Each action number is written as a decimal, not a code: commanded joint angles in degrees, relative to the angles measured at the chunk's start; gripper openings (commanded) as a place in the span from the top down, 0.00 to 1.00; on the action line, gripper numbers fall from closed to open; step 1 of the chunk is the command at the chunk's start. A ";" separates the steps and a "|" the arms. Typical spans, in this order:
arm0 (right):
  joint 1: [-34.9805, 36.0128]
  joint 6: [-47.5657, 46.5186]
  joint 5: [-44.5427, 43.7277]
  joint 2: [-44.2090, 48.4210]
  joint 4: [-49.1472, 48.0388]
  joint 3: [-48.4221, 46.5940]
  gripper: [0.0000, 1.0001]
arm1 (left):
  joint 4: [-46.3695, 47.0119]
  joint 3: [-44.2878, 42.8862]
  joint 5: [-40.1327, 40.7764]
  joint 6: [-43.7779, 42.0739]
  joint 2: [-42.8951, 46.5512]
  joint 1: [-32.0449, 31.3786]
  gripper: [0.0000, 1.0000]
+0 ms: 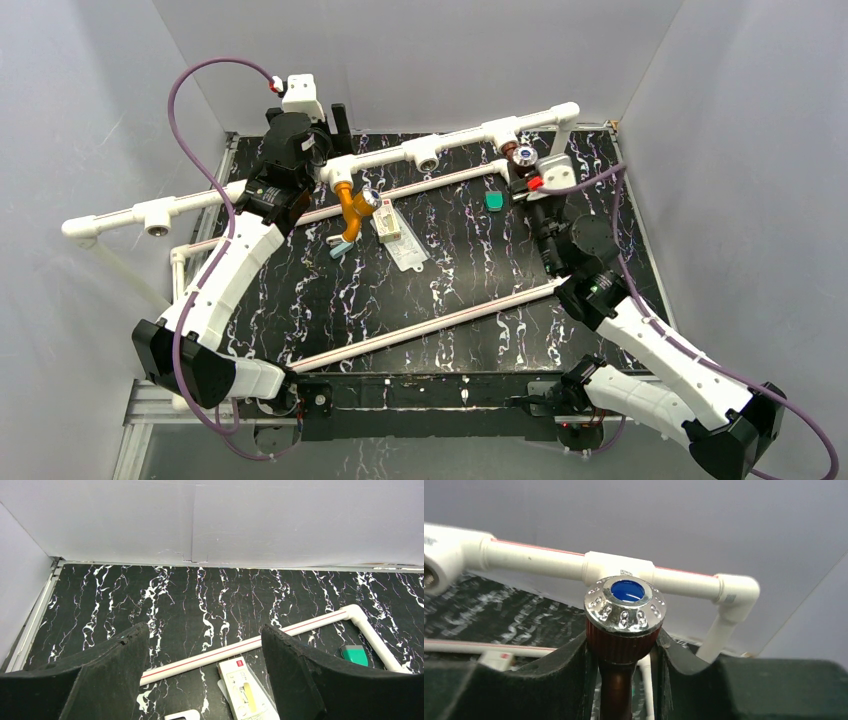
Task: Install the water faucets
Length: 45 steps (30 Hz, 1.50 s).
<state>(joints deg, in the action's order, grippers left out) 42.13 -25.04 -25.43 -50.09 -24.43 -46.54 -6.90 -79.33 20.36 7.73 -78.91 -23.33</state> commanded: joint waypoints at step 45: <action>0.23 120.16 -12.92 7.95 22.48 1.14 0.82 | -17.40 6.88 -2.69 0.01 -9.68 -2.60 0.20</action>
<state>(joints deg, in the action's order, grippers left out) 41.25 94.56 -40.40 -43.51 -7.57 -43.35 -7.73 -79.61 20.08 7.75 -78.91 -23.97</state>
